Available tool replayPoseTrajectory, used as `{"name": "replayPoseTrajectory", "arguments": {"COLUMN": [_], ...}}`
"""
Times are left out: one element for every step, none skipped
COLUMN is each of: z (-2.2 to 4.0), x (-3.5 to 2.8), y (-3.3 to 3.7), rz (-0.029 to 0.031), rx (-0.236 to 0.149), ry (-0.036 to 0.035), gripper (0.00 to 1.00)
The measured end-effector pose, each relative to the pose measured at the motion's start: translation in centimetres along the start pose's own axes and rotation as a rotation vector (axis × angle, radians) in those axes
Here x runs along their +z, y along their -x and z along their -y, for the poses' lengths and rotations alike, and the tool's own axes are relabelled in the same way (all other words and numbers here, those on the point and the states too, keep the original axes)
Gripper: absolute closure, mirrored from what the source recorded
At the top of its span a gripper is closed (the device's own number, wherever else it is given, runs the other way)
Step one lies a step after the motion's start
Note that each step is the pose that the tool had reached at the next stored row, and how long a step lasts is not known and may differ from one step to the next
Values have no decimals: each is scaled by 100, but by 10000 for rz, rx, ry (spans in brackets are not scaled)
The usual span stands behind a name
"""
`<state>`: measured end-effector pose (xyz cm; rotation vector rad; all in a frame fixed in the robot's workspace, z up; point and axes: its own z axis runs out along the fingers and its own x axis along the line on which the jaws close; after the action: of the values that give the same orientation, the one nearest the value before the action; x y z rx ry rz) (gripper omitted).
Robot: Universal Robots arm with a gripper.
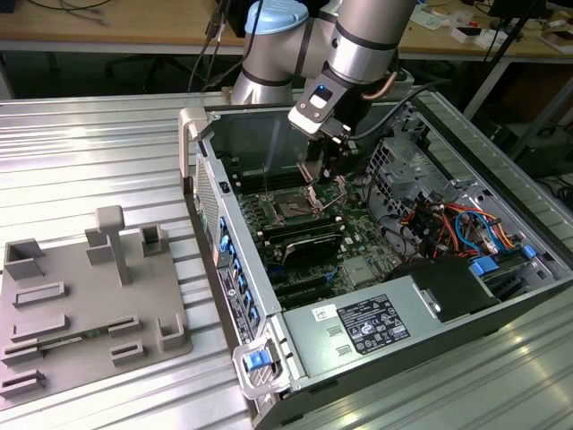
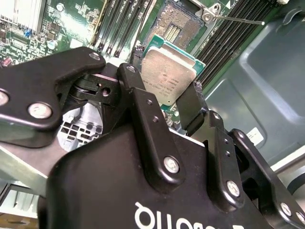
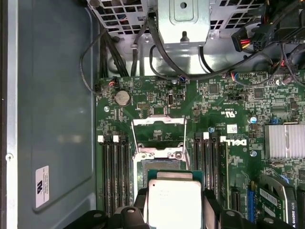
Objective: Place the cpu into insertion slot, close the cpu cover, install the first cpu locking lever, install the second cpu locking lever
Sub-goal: 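Place the cpu into insertion slot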
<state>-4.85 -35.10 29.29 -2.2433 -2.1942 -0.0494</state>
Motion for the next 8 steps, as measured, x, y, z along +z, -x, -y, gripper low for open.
{"name": "replayPoseTrajectory", "arguments": {"z": [0, 0, 1, 1, 1, 1, 1, 2], "x": [10, 19, 28, 41, 50, 60, 66, 68], "y": [0, 1, 1, 1, 2, 2, 2, 2], "rz": [0, 1, 2, 2, 2, 2, 4, 5], "rx": [8, 18, 27, 39, 47, 60, 73, 77], "ry": [-1, -2, -3, -3, -4, -9, -19, -21], "gripper": [45, 45, 45, 45, 45, 45, 45, 45]}}
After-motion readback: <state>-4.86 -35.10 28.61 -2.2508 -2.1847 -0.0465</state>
